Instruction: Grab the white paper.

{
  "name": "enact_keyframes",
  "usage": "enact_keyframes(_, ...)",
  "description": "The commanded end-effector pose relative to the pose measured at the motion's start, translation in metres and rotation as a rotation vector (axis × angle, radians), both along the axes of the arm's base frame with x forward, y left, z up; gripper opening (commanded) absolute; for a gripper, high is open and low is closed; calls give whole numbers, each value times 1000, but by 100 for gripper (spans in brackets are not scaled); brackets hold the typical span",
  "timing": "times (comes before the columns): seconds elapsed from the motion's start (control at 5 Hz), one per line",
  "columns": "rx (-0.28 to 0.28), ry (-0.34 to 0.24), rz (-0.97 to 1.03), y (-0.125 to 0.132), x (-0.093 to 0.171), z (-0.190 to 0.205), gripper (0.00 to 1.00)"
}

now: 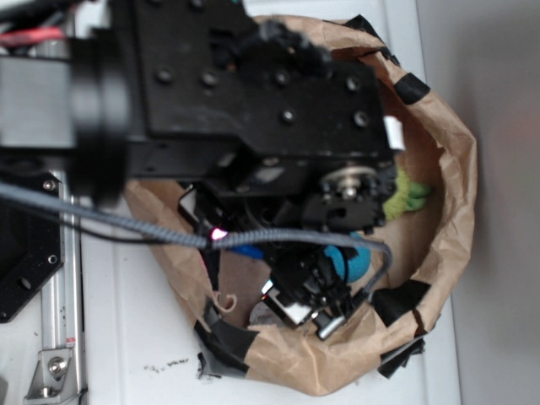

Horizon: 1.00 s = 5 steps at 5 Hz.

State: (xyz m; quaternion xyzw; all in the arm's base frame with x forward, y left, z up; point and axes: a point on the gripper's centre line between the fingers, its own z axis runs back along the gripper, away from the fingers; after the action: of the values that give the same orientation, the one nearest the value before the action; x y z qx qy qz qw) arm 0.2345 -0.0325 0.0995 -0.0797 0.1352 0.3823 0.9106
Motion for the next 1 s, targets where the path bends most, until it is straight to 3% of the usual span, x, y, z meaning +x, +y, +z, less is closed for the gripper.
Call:
enact_keyframes(0.0,-73,-11,92,-31,-4,-35,100)
enact_keyframes(0.2,-58,-75,78,-34,15,-32,100)
enact_keyframes(0.4,-41,-99,120,-36,29,-25,100)
enact_keyframes(0.6,-41,-81,121,-40,35,-41,100)
enact_keyframes(0.8,-57,-21,142,-44,31,-64,100)
